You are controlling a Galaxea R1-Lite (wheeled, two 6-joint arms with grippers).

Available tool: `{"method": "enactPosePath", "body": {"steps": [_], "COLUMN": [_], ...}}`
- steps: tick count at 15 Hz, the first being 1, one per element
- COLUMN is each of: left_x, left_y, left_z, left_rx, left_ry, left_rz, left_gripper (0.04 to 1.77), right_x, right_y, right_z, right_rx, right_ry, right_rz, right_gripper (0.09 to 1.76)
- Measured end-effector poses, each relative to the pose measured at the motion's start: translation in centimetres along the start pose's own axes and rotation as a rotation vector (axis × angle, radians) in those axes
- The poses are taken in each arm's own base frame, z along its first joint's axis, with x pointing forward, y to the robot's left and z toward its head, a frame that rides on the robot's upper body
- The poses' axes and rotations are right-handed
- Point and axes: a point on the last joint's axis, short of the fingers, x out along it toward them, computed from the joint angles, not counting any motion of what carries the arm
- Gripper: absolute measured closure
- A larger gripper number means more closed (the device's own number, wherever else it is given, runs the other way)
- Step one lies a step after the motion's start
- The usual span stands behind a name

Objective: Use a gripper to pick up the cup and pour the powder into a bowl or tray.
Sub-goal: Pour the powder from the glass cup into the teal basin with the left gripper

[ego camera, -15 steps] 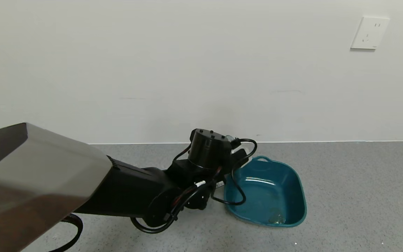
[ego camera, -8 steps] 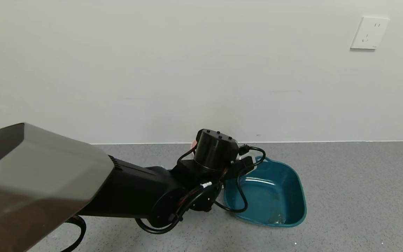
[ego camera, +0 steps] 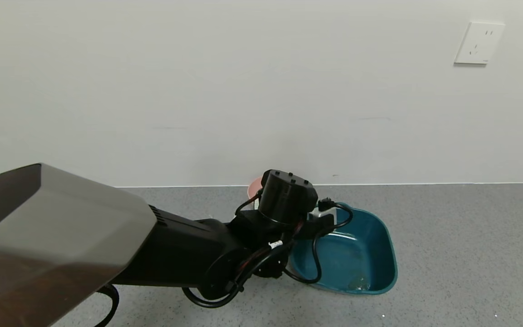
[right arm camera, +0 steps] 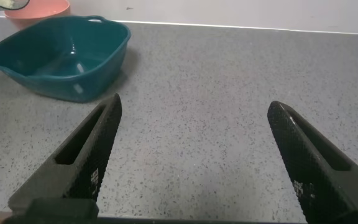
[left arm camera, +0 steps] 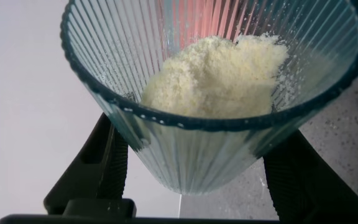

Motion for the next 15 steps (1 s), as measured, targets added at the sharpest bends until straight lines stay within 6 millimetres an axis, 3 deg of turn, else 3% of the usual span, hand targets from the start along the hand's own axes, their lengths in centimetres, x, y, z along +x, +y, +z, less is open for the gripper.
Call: {"method": "enactPosePath", "body": {"steps": [8,15], "left_x": [-0.4,-0.5], "left_y": [-0.4,0.6], "left_z": [0.6,1.2], "left_rx": [0.202,0.296], "left_ry": [0.000,0.010], "left_rz": [0.003,0.033], "left_gripper": [0.55,0.55], "right_x": [0.0,0.0], "right_y": [0.0,0.0], "right_z": [0.0,0.0], "right_rx": [0.000,0.000], "right_ry": [0.000,0.000], "right_rz": [0.000,0.000], "right_gripper": [0.14,0.14]}}
